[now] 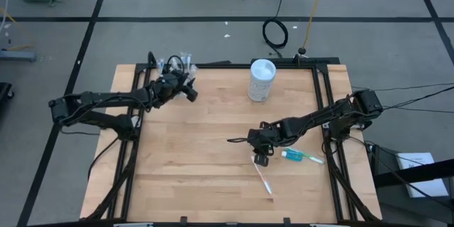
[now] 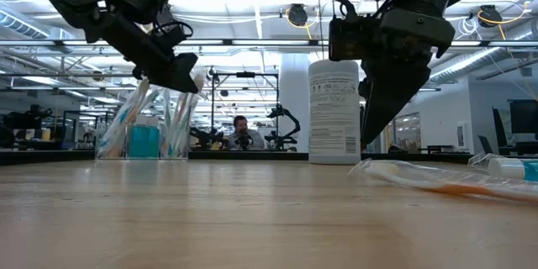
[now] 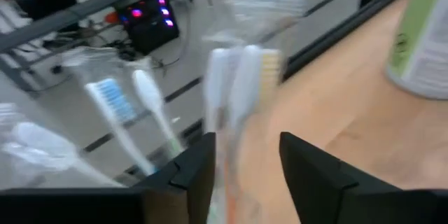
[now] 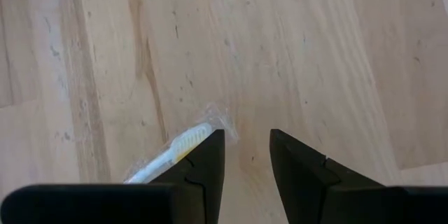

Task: Pick & Place toothbrushing station
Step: Put the orange toothbrush into the transparent organizer

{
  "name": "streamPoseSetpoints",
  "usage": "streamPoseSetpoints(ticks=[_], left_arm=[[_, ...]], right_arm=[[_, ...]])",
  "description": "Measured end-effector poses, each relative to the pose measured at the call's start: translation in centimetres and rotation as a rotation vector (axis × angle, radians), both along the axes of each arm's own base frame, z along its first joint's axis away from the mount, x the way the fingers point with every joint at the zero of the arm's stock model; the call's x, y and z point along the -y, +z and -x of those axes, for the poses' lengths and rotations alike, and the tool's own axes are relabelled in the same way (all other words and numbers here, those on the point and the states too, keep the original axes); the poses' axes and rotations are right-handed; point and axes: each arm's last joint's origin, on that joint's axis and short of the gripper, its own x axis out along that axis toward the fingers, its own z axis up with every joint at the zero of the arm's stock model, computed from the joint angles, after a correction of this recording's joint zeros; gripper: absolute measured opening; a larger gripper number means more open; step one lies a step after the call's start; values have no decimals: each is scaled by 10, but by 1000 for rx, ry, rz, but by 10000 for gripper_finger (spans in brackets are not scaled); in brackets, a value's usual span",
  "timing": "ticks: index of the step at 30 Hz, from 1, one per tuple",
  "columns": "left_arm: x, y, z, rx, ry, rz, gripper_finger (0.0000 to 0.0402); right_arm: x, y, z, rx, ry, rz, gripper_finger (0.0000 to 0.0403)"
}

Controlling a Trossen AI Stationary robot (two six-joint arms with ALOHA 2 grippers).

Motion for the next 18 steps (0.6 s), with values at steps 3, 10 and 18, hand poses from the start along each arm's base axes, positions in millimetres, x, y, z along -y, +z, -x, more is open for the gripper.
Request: streamPoseSetpoints(ticks=[3, 10, 18], left_arm=[[-5, -2, 1, -28, 29, -13, 125], [-13, -2, 6, -21, 39, 2, 18], [-15, -11, 13, -86, 68, 84, 16]], right_arm=[[0, 0, 0, 0, 0, 0, 105], [0, 0, 0, 0, 0, 0, 105], [-1, 0, 0, -2, -16, -13, 105]])
